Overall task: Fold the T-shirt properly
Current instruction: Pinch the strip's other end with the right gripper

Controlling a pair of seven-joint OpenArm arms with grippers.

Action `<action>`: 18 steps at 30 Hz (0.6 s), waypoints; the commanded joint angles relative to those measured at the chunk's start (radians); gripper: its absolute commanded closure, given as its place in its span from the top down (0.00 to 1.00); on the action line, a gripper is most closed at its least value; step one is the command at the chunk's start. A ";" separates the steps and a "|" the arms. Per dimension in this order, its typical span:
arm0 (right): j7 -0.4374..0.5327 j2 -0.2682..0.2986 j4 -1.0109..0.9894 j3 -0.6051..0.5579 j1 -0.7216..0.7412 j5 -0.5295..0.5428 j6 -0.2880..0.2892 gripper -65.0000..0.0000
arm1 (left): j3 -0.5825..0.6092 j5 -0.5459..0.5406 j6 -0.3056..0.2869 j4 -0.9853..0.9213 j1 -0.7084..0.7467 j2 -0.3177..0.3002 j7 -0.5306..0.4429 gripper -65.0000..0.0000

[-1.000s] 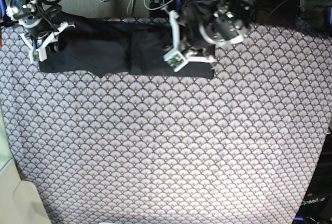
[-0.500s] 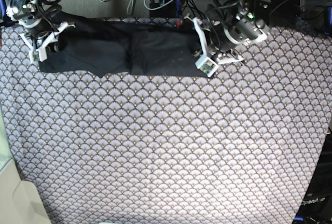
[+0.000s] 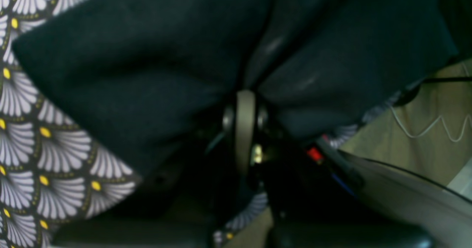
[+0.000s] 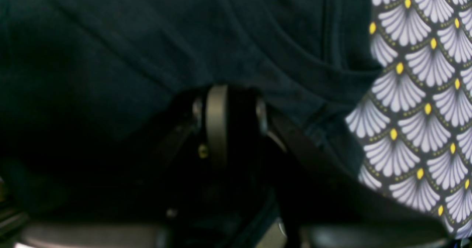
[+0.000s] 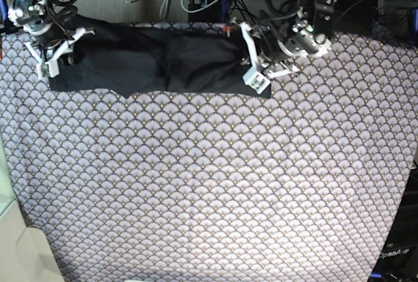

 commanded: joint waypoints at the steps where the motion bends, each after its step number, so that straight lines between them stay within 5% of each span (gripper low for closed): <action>1: 0.003 0.009 0.016 0.004 0.000 0.002 0.004 0.14 | 0.001 0.004 0.000 0.016 -0.005 0.005 -0.003 0.01; 8: -0.001 0.006 0.016 0.003 0.011 -0.099 0.004 0.16 | 0.005 0.004 0.000 0.019 -0.005 0.008 -0.003 0.01; 15: 0.006 -0.017 0.099 0.006 0.002 -0.124 0.004 0.53 | 0.003 0.004 0.000 0.013 -0.003 0.008 -0.003 0.01; 18: 0.000 -0.018 0.128 0.006 0.002 -0.124 0.004 0.58 | 0.003 0.004 0.000 0.013 -0.003 0.008 -0.003 0.01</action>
